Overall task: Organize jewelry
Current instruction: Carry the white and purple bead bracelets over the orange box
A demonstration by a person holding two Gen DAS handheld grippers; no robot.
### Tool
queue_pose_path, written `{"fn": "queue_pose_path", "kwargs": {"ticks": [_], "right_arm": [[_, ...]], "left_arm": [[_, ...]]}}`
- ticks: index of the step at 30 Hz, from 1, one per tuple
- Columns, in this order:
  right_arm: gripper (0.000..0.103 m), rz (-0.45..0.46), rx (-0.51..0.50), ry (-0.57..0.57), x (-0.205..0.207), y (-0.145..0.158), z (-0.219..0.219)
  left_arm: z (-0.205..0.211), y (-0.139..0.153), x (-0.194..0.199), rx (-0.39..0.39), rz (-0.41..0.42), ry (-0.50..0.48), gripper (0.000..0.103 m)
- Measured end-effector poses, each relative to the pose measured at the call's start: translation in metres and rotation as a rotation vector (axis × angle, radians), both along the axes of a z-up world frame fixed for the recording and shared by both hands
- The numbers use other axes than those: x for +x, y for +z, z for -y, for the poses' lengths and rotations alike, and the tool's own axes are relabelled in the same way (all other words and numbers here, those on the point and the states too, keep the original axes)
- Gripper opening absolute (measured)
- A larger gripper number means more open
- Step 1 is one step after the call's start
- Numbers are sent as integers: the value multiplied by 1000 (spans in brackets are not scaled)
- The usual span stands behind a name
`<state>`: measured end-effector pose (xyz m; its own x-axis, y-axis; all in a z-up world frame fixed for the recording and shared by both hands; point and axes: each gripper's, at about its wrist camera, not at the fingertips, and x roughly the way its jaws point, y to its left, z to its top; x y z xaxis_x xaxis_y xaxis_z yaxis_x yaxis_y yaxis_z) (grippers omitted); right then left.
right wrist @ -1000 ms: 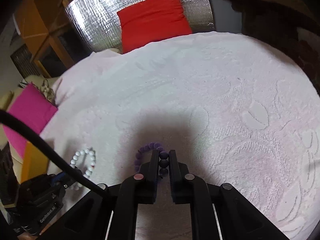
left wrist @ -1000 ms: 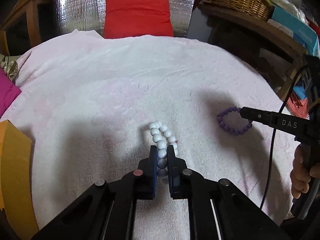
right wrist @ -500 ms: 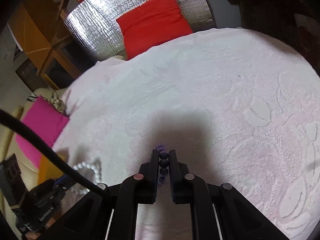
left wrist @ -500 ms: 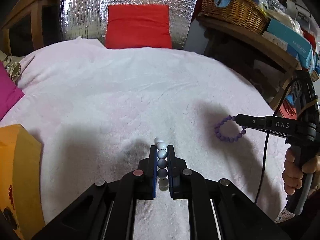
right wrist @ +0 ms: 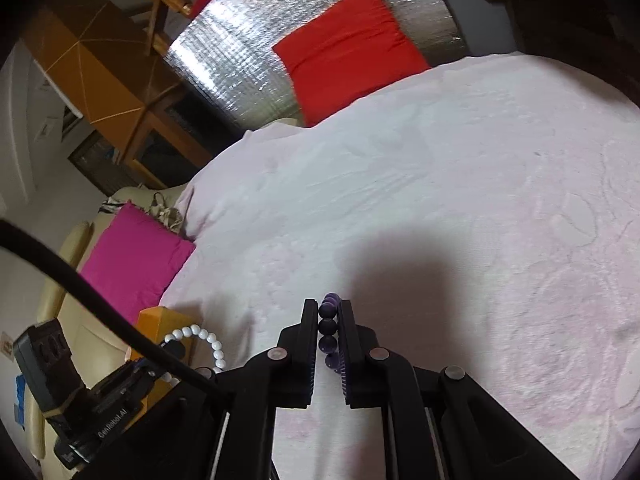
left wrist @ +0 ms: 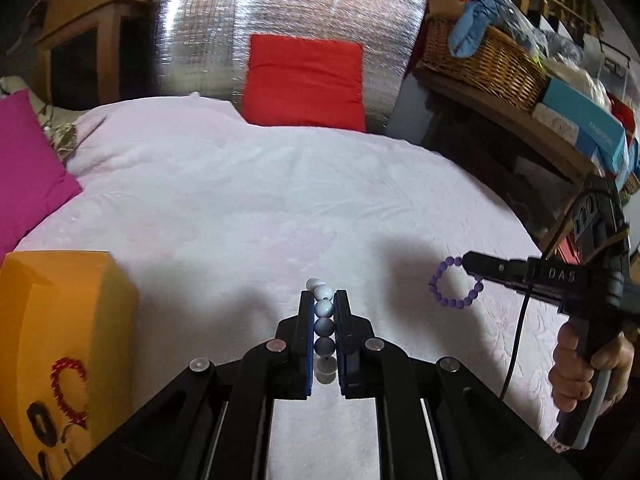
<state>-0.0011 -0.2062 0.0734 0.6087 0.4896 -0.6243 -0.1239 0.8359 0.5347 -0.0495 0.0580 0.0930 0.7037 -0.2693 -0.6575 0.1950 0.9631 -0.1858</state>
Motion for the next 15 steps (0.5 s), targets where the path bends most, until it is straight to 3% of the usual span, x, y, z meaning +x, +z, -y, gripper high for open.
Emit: {"fn": "queue_pose_path", "kwargs": {"ticks": [15], "right_arm": [[11,72,-11,104,-14,9,-75]], "left_arm": [[-46,31,-40,35,79,142,10]]}}
